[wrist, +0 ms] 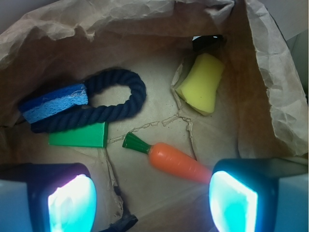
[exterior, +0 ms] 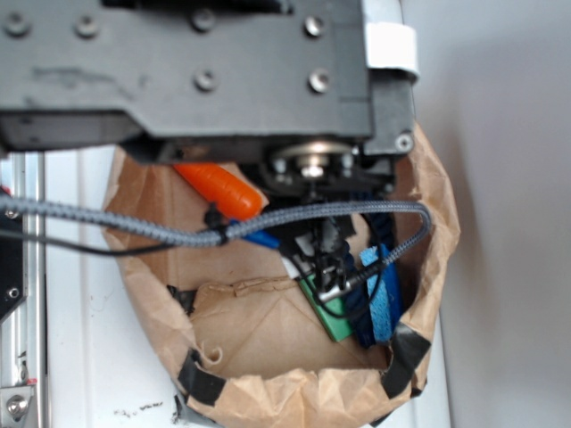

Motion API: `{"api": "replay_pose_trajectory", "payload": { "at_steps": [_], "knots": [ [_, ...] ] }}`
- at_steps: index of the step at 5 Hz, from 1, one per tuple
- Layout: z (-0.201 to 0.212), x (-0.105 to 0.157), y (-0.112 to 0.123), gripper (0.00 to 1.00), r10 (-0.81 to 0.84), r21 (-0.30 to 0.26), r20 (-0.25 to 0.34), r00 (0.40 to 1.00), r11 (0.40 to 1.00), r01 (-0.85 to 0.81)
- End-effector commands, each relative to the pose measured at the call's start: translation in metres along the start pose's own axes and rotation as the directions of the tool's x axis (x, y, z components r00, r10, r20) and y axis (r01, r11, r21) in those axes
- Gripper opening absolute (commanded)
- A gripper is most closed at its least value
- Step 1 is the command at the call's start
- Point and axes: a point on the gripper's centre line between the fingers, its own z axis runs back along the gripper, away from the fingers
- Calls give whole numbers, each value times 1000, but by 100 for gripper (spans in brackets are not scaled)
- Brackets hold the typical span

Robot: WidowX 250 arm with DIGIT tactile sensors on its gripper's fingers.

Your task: Grab the green sponge.

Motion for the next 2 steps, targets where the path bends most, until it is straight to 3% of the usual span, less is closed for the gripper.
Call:
{"api": "replay_pose_trajectory", "payload": {
  "at_steps": [1, 2],
  "knots": [
    [-39, 12, 13, 100, 227, -101, 122, 966, 971, -215],
    [-57, 16, 18, 100, 296, -113, 150, 943, 953, -281]
  ]
}}
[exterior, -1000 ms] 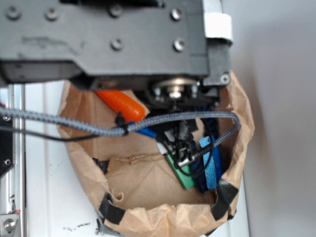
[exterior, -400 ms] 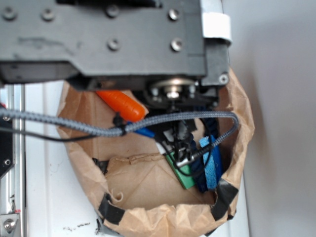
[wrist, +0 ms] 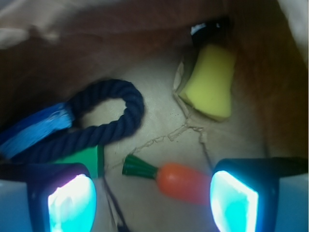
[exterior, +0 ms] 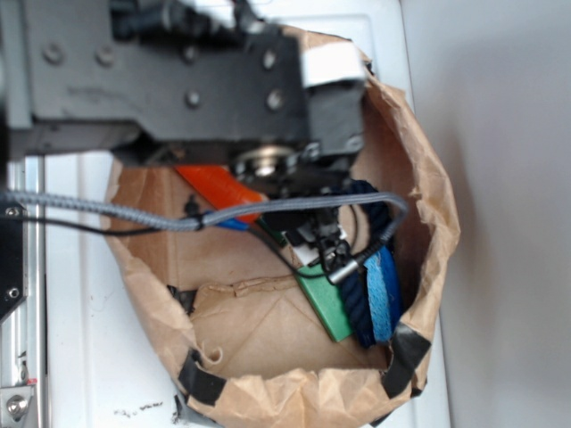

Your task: Grab the green sponge.

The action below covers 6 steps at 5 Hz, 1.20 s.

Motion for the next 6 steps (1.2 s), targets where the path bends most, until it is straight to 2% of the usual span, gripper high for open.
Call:
{"api": "replay_pose_trajectory", "payload": {
  "at_steps": [1, 2, 4, 5, 6],
  "knots": [
    [-21, 29, 17, 100, 130, 1, 96, 987, 991, -131],
    [-25, 37, 27, 100, 153, -6, 127, 980, 988, -153],
    [-33, 35, 47, 100, 221, -4, 201, 954, 975, -224],
    [-19, 23, 56, 100, 209, -8, 187, 960, 977, -211],
    [-5, 26, 69, 100, 235, -24, 168, 957, 972, -234]
  ]
}}
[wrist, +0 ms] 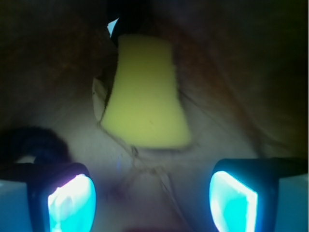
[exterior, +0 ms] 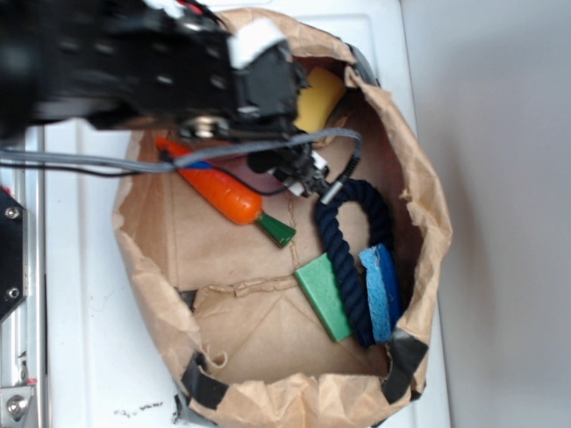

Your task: Grab the green sponge.

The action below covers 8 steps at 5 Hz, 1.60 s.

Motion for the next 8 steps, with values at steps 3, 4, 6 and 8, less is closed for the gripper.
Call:
{"api": "replay_pose_trajectory", "payload": {
  "at_steps": [3, 4, 6, 8],
  "knots": [
    [-13, 26, -18, 100, 122, 26, 109, 987, 992, -125],
    [-25, 19, -31, 100, 99, 49, 123, 987, 993, -106],
    [-34, 13, -46, 100, 83, 20, 163, 983, 996, -88],
    [-21, 19, -40, 100, 46, 59, 91, 995, 997, -52]
  ]
}}
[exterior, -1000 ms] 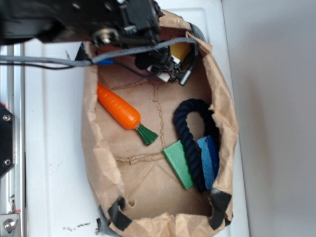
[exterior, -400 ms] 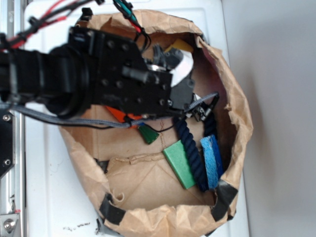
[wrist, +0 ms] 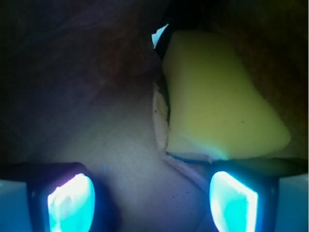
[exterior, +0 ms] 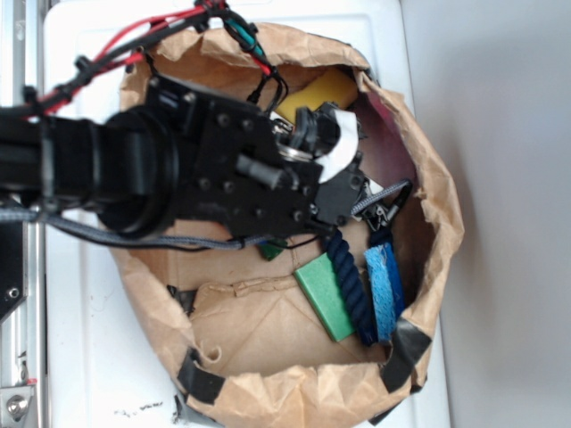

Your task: Grab the green sponge.

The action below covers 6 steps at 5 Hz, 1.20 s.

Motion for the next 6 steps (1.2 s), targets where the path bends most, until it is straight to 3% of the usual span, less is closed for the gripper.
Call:
{"api": "replay_pose_trajectory", "payload": {
  "at_steps": [1, 4, 5, 6],
  "knots": [
    [33, 32, 8, 100, -93, -44, -126, 988, 995, 88],
    [33, 32, 8, 100, -93, -44, -126, 988, 995, 88],
    [27, 43, 6, 100, -77, -51, -155, 985, 996, 70],
    [31, 54, 20, 100, -122, -97, -181, 976, 990, 105]
  ]
}}
